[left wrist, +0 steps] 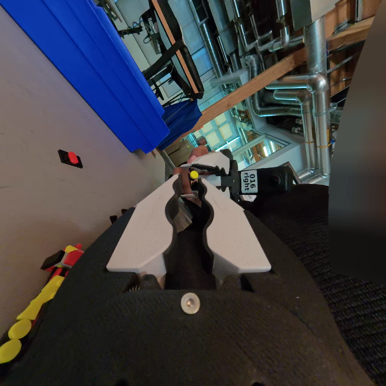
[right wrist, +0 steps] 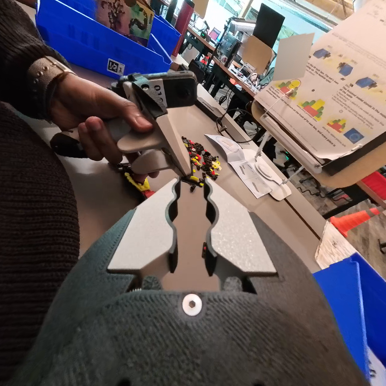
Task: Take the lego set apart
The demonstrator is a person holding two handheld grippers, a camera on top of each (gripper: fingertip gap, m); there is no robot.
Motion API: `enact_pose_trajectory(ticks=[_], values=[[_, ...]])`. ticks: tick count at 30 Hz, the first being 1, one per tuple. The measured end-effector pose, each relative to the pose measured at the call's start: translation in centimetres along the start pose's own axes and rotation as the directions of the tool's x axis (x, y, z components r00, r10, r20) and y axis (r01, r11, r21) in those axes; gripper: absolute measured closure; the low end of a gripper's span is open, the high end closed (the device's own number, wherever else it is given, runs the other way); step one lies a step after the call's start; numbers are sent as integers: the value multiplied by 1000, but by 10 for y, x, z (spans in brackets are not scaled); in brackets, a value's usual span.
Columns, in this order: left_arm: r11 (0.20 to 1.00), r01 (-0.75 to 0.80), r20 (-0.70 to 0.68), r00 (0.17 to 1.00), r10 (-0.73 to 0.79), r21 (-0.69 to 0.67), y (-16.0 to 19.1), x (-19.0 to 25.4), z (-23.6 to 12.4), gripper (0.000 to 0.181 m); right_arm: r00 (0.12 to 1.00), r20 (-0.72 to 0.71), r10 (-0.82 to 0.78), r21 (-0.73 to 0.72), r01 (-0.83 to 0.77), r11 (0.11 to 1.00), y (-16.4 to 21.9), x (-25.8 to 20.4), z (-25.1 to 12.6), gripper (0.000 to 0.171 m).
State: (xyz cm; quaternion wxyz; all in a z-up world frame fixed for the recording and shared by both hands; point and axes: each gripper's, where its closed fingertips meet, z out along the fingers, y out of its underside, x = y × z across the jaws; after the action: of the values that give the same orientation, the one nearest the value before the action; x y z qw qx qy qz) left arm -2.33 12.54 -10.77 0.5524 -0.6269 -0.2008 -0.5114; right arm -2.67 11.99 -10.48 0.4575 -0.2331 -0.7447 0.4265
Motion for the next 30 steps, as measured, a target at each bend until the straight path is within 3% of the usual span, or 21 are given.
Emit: enact_pose_trajectory(ticks=[9, 14, 17, 20, 24, 30], values=[[999, -7, 20, 1000, 8, -49, 8, -2, 3, 177, 999, -1, -43, -11, 43, 999, 2, -4, 2, 150], [996, -57, 74, 995, 63, -75, 6, -11, -2, 177, 988, 76, 132, 71, -138, 988, -4, -1, -7, 135], [985, -117, 92, 987, 129, -131, 11, -12, -2, 177, 914, 181, 362, 55, -377, 924, 3, 7, -11, 141], [961, -196, 110, 969, 220, -194, 18, -13, 0, 177, 763, 320, 561, -25, -585, 811, 9, 1, -12, 143], [931, -269, 113, 946, 303, -248, 26, -13, 3, 177, 596, 430, 678, -122, -706, 698, 11, -11, -10, 142], [916, -298, 112, 935, 337, -268, 29, -13, 4, 177, 624, 425, 655, -147, -667, 730, 15, -19, -8, 156]])
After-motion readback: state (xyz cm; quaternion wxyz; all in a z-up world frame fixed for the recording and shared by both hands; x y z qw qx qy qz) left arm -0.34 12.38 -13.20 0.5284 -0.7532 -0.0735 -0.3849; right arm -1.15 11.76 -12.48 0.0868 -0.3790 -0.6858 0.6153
